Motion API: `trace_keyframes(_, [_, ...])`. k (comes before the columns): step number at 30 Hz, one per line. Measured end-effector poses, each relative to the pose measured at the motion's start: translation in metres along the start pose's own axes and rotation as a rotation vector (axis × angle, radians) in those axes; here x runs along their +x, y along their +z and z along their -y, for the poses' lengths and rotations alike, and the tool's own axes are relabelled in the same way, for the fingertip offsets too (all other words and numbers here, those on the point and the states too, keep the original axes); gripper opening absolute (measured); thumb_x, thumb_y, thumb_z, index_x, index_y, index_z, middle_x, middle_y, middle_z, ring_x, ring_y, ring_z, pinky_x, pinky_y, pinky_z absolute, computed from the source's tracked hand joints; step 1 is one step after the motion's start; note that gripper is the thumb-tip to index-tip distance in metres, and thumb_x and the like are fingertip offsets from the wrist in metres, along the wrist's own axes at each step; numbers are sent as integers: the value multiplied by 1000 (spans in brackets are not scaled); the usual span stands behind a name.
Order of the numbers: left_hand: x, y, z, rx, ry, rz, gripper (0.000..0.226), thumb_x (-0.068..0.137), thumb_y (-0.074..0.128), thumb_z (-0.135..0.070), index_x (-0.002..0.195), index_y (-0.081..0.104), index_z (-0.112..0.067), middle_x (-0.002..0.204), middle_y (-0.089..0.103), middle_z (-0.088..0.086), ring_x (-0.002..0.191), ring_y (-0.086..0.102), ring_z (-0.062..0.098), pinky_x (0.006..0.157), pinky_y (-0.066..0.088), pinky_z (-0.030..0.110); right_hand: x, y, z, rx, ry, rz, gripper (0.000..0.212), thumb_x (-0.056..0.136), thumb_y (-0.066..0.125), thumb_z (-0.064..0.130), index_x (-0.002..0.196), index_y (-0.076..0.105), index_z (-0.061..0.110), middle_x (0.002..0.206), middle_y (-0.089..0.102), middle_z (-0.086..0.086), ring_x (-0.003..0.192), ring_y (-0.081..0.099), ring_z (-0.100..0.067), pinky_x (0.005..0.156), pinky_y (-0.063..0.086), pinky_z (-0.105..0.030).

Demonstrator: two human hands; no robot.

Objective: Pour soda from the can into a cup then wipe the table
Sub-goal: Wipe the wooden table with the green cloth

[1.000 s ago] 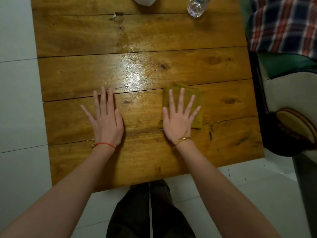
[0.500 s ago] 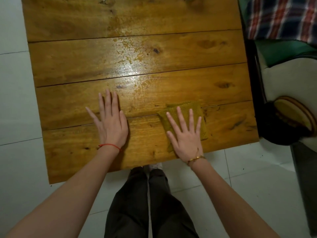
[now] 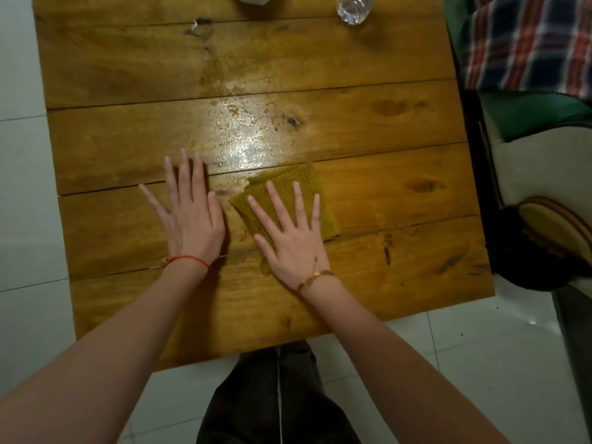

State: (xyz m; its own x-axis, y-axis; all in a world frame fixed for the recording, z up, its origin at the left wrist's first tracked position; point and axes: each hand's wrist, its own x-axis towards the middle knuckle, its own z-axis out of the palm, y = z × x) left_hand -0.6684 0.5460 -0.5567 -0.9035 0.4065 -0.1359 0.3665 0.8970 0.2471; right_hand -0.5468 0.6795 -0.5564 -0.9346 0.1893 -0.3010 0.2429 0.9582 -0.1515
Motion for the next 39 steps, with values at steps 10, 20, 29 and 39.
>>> trace_keyframes(10, [50,1,19,60,2,21,59,103,23,-30,157,1,-20,166,-7,0,152,-10,20,114,-2,69,92,-31,-82,90,392,-85,59,99,13,56,153,-6,40,163,-14,2,147,-16,-39,115,-7,-65])
trace_keyframes(20, [54,-1,19,67,5,39,62,99,22,-31,158,5,-20,166,-1,-1,153,-5,19,115,0,68,162,-41,-7,15,132,-108,62,99,16,59,154,-1,37,164,-9,-1,147,-12,-42,114,0,-66])
trace_keyframes(29, [55,-4,18,79,-11,73,63,98,24,-31,158,5,-20,166,-2,0,153,-4,21,116,1,67,164,-51,-75,11,228,-94,59,98,11,58,153,-3,42,164,-9,3,149,-12,-37,117,-3,-62])
trace_keyframes(39, [56,-4,19,117,-1,84,63,99,27,-31,158,6,-19,166,0,1,153,-2,22,115,2,68,252,-62,5,48,217,-178,60,99,14,56,154,3,37,164,-4,-2,148,-8,-43,114,-1,-65])
